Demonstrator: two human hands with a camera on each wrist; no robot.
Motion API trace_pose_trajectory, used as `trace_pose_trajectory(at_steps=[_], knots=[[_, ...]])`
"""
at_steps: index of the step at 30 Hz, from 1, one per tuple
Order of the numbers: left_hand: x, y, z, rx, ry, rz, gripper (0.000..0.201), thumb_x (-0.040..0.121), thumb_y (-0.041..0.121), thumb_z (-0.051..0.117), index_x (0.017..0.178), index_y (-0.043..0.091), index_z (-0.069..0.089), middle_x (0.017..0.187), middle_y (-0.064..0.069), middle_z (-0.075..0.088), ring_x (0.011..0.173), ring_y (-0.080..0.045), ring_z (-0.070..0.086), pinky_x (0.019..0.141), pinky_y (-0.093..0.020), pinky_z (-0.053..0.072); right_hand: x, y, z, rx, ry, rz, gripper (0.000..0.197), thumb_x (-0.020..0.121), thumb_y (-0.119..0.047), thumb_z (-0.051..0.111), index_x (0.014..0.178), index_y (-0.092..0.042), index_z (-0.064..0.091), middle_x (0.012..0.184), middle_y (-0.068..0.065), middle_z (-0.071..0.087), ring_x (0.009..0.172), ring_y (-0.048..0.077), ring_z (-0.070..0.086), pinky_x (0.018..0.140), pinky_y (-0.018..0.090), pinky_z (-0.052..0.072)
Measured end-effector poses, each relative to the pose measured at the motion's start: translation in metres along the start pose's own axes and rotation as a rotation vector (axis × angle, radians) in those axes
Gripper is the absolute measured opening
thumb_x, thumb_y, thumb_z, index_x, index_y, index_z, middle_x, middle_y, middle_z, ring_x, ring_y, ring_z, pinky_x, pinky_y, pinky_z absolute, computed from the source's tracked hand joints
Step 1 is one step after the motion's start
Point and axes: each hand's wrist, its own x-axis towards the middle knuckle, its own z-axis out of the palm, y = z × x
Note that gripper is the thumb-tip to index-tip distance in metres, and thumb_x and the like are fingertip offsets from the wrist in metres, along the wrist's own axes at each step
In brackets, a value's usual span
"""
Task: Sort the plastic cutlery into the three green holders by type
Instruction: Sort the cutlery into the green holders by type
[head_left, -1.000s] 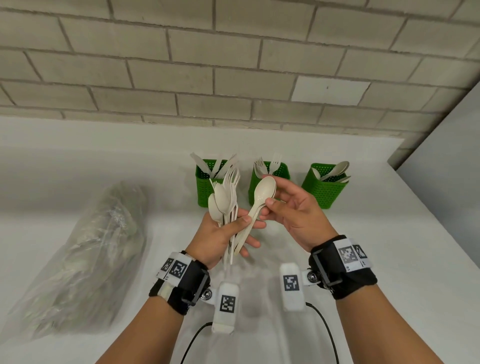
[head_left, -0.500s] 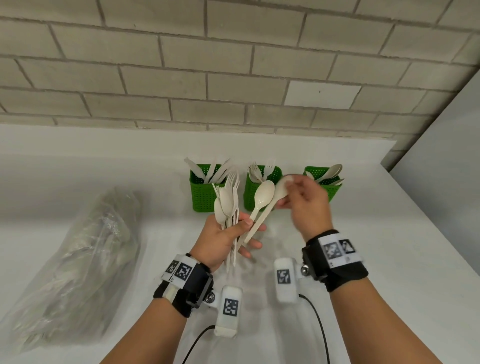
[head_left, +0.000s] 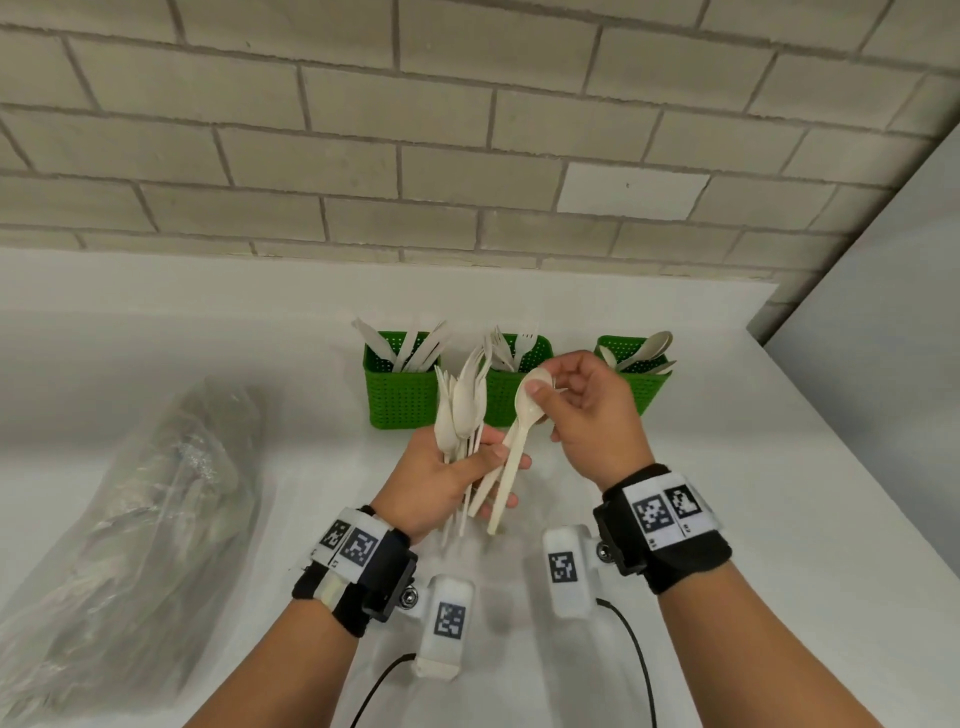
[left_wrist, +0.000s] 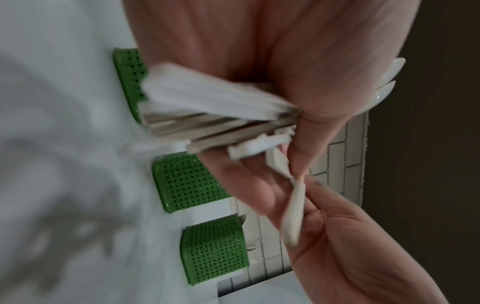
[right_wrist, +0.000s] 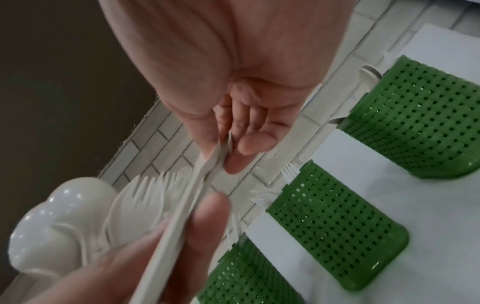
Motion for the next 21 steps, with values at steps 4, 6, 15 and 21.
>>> trace_pose_trajectory(at_steps=[4,6,15,21], knots=[[0.003,-0.005,-0.004,0.027,0.029,0.010,0.014,0.093,0.009,0.060,0.103,0.000,0.064,0.094,-0.014,0.075,0.063,-0.031,0.070,0.047,-0.030,0.053,0.013,-0.009,-0.022,-0.032,0.167,-0.023,0.023,0.091,-0.003,0.061,0.111,-0.014,0.056,0.085,0.014,0.063,0.048,0.013,0.061,0.042,0.024,0.046],[0.006,-0.009,-0.009,0.012,0.085,0.010,0.013,0.093,0.010,0.060,0.102,0.001,0.064,0.090,-0.013,0.075,0.054,-0.027,0.068,0.046,-0.029,0.052,0.027,-0.014,-0.048,-0.116,0.325,-0.081,0.014,0.093,-0.007,0.059,0.104,-0.013,0.064,0.087,0.013,0.066,0.050,0.015,0.063,0.047,0.028,0.052],[0.014,-0.008,-0.005,-0.133,0.120,0.030,0.019,0.081,0.019,0.068,0.092,0.004,0.066,0.050,-0.003,0.043,0.037,-0.016,0.038,0.043,-0.026,0.043,0.076,0.009,-0.118,-0.600,0.606,-0.322,0.027,0.097,-0.023,0.047,0.113,-0.018,0.068,0.103,0.008,0.068,0.074,0.029,0.066,0.075,0.039,0.055],[0.017,-0.003,-0.003,-0.198,0.026,0.005,0.027,0.083,0.024,0.071,0.102,0.005,0.067,0.051,-0.001,0.040,0.037,-0.012,0.037,0.044,-0.025,0.042,0.078,0.045,-0.104,-1.136,0.271,-0.072,0.029,0.100,-0.019,0.046,0.119,-0.012,0.067,0.119,0.014,0.066,0.109,0.037,0.051,0.089,0.040,0.035]])
